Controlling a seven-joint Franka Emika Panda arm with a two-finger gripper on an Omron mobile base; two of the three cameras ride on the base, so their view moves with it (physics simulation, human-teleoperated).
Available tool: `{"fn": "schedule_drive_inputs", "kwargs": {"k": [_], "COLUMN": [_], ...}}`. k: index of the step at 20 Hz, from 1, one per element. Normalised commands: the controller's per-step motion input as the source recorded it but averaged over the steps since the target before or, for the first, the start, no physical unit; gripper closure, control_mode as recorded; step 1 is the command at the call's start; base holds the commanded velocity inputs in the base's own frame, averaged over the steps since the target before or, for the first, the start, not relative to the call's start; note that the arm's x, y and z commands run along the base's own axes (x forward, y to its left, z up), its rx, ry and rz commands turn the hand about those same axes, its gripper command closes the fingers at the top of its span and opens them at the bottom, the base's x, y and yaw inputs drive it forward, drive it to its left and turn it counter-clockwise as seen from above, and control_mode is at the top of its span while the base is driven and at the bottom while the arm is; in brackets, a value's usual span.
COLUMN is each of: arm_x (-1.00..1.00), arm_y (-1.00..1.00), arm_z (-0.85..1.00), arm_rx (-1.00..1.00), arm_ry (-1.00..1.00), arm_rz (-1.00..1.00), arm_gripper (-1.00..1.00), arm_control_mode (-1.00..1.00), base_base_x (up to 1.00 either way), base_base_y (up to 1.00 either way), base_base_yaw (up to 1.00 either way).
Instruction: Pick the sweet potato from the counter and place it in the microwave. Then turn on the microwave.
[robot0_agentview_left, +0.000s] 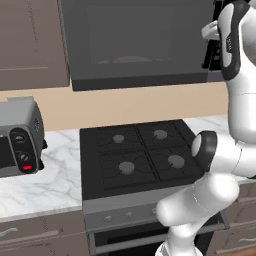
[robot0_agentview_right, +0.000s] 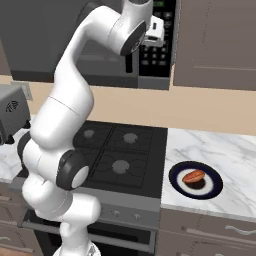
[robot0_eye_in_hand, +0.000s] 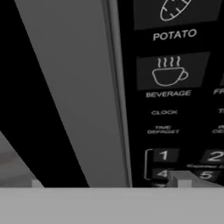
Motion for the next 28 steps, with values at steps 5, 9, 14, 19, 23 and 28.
{"fn": "schedule_drive_inputs", "kwargs": {"k": [5, 9, 14, 19, 23, 28], "arm_x": [0.01, 0.26, 0.9, 0.97, 0.37, -0.19], "arm_y": [0.13, 0.18, 0.22, 0.17, 0.07, 0.0], "arm_z": [-0.56, -0.49, -0.01, 0.05, 0.01, 0.25], "arm_rx": [0.0, 0.02, 0.0, 0.0, -0.02, -0.11], "arm_ry": [-0.3, -0.24, -0.15, -0.07, -0.05, -0.12], "arm_rz": [0.0, -0.01, -0.05, -0.06, -0.08, -0.04], "arm_gripper": [-1.0, -1.0, -1.0, 1.0, 1.0, 1.0], "arm_control_mode": [-1.0, -1.0, -1.0, -1.0, -1.0, -1.0], "base_base_x": [0.0, 0.0, 0.0, 0.0, 0.0, 0.0], "base_base_y": [0.0, 0.0, 0.0, 0.0, 0.0, 0.0], "base_base_yaw": [0.0, 0.0, 0.0, 0.0, 0.0, 0.0]}}
